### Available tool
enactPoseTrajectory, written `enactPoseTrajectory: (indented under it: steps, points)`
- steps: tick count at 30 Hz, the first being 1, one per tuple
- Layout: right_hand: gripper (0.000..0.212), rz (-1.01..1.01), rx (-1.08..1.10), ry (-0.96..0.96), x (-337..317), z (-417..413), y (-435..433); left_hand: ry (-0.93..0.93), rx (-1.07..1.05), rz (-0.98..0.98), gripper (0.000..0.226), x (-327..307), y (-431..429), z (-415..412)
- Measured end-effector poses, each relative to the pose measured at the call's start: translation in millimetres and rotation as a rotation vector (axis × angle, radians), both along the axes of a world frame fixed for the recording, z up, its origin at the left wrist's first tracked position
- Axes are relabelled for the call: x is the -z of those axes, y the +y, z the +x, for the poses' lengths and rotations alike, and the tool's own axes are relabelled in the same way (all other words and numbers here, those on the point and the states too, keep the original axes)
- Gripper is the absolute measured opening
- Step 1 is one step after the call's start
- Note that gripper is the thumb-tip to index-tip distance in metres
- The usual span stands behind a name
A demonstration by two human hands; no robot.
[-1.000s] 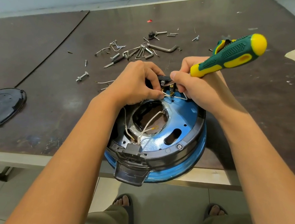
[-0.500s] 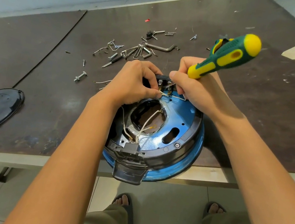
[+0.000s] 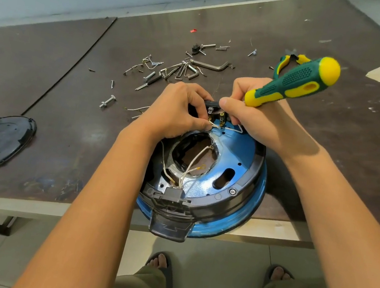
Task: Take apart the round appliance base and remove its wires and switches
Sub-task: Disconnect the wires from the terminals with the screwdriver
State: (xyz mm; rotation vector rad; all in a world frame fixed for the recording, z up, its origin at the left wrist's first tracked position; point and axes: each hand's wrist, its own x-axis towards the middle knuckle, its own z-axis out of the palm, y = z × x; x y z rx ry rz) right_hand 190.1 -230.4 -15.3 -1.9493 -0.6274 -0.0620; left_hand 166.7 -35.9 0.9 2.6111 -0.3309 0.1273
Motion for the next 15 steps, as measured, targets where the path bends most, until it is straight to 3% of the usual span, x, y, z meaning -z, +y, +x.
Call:
enactPoseTrajectory:
  steps: [15]
  points:
    - [0.038, 0.1, 0.04, 0.172, -6.4, -0.1, 3.9, 0.001, 0.0, 0.013, 0.009, -0.5, -1.6, -0.8]
